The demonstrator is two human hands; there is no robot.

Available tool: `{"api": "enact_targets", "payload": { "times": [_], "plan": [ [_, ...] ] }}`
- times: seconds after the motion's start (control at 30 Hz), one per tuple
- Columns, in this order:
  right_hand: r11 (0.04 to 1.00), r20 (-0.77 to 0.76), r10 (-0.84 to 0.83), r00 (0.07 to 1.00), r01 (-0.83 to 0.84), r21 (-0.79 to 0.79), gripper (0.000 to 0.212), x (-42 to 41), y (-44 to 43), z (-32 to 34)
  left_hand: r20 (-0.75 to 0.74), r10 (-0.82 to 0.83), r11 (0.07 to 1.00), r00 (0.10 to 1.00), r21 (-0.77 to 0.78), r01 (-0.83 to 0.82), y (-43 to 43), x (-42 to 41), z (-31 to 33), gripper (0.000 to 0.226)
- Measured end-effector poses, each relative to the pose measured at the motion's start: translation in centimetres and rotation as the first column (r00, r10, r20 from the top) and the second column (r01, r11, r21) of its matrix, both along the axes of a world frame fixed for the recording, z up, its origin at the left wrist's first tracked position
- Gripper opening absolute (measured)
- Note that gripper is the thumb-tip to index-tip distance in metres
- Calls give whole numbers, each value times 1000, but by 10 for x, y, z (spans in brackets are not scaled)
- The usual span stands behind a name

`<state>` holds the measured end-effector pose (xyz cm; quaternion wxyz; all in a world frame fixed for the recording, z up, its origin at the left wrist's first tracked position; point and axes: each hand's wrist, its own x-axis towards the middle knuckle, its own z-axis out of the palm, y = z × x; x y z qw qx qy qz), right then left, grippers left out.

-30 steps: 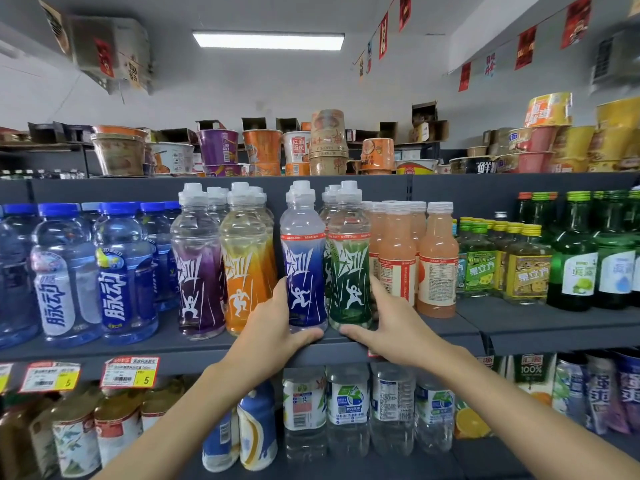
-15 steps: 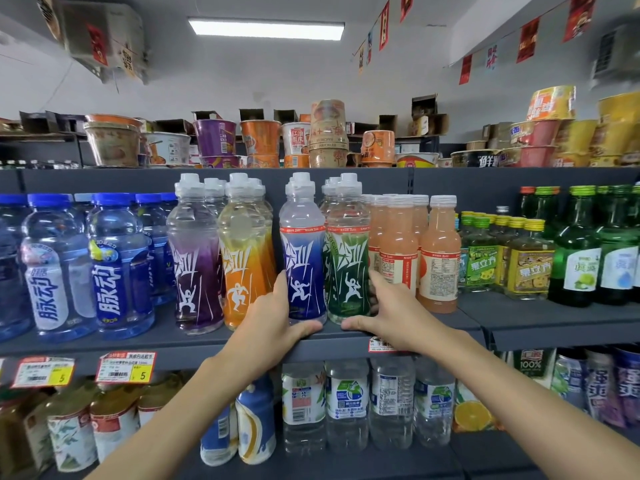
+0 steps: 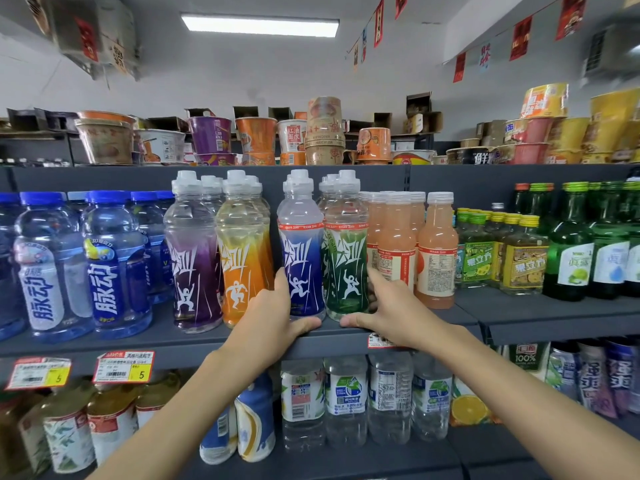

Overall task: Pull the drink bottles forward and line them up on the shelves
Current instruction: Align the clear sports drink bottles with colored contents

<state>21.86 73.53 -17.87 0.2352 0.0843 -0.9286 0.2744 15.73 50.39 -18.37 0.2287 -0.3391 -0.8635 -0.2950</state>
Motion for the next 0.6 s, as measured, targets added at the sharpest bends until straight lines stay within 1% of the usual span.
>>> {"api": "enact_targets", "payload": {
  "times": [0.2, 0.27, 0.4, 0.47, 0.53, 0.6],
  "plan": [
    [1000, -13, 17, 1000, -17, 10, 102, 1, 2, -1, 28, 51, 996, 998, -75, -48, 0, 6, 7, 111],
    [1000, -19, 21, 1000, -20, 11, 104, 1, 1, -1, 17, 72, 993, 997, -99, -70, -2, 8, 11, 111],
    [998, -44, 29, 999, -31, -45, 103, 2, 0, -4, -31, 128, 982, 991, -134, -131, -5, 15, 15, 114],
    [998, -75, 14, 997, -19, -58, 102, 4, 0, -7, -78, 172, 977, 982, -118, -180, -5, 20, 15, 118],
    [998, -99, -27, 995, 22, -53, 107, 9, -1, -8, -138, 200, 974, 970, -79, -212, -8, 23, 14, 119],
    [995, -110, -96, 989, 93, -30, 117, 15, -1, -8, -230, 207, 977, 951, 6, -211, -11, 26, 13, 109]
  ]
}}
